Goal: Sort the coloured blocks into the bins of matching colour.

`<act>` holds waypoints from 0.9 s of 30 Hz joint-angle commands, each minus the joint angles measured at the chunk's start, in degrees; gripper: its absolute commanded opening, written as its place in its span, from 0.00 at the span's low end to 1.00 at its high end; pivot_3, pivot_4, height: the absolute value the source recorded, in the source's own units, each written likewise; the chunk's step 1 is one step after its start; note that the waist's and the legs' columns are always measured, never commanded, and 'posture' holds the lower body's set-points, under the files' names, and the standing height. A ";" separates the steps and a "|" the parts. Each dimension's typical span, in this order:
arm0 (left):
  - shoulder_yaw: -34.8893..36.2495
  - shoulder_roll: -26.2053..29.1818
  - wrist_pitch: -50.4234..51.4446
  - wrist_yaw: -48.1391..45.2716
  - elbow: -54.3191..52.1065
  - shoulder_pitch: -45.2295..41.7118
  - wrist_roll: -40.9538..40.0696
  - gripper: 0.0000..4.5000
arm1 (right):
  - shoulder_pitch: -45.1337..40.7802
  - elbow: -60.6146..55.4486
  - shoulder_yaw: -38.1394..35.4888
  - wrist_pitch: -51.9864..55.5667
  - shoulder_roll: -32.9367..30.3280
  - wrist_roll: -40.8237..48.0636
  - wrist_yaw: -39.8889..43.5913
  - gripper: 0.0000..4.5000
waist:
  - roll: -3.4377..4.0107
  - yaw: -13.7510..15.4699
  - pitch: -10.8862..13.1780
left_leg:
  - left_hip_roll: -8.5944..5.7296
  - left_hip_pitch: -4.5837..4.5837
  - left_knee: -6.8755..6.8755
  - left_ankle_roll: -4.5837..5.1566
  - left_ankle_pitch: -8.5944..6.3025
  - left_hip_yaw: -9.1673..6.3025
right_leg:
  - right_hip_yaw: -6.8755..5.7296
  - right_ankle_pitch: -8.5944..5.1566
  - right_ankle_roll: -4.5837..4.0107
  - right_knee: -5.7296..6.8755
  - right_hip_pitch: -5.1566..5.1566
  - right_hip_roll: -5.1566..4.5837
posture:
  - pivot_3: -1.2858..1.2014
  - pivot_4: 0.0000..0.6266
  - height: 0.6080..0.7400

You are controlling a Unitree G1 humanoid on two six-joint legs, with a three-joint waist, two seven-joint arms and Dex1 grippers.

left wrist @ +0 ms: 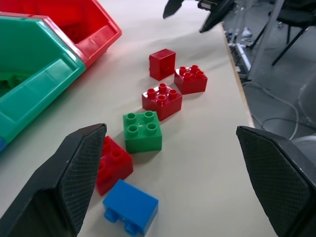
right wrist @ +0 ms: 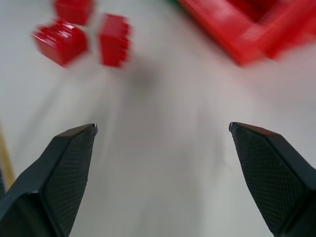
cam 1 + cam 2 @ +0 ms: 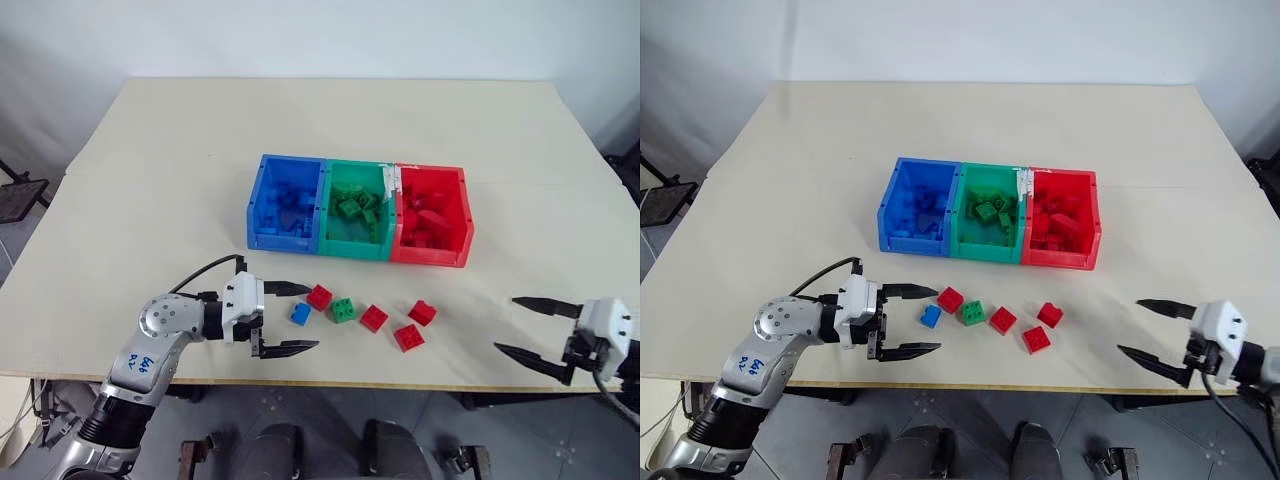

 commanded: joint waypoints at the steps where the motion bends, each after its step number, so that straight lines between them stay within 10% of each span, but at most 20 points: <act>1: 3.30 1.95 -0.90 0.81 -2.36 2.71 0.20 1.00 | -3.43 -6.20 3.94 8.50 0.08 -0.14 -4.11 1.00 | 0.00 0.11 0.00 | -0.01 -0.01 0.03 0.00 0.00 0.00 | 0.01 0.00 0.00 0.00 0.00 -0.01 | 0.52 0.24 1.00; 13: 7.16 3.94 1.25 5.02 -8.81 9.12 -0.10 1.00 | -15.02 -0.12 14.99 10.93 4.72 -6.73 -6.10 1.00 | -0.01 0.42 0.00 | -0.13 -0.12 0.06 0.01 -0.02 -0.21 | -0.02 0.00 0.00 -0.02 -0.01 -0.07 | 0.52 0.24 1.00; 24: 7.63 2.52 3.79 5.26 -10.51 8.21 -3.76 1.00 | -17.24 3.25 13.72 4.51 7.81 -6.03 -5.15 0.24 | -0.01 0.36 0.00 | -0.13 -0.11 0.06 0.01 -0.02 -0.18 | -0.03 0.00 0.00 0.00 -0.02 -0.05 | 0.52 0.24 1.00; 27: 8.14 1.75 3.98 6.03 -10.39 8.04 -4.28 1.00 | -16.92 1.00 11.50 5.43 8.68 -2.98 -5.77 0.19 | -0.01 0.37 0.00 | -0.14 -0.11 0.06 0.01 -0.02 -0.18 | -0.03 0.00 0.00 0.00 -0.02 -0.05 | 0.52 0.24 1.00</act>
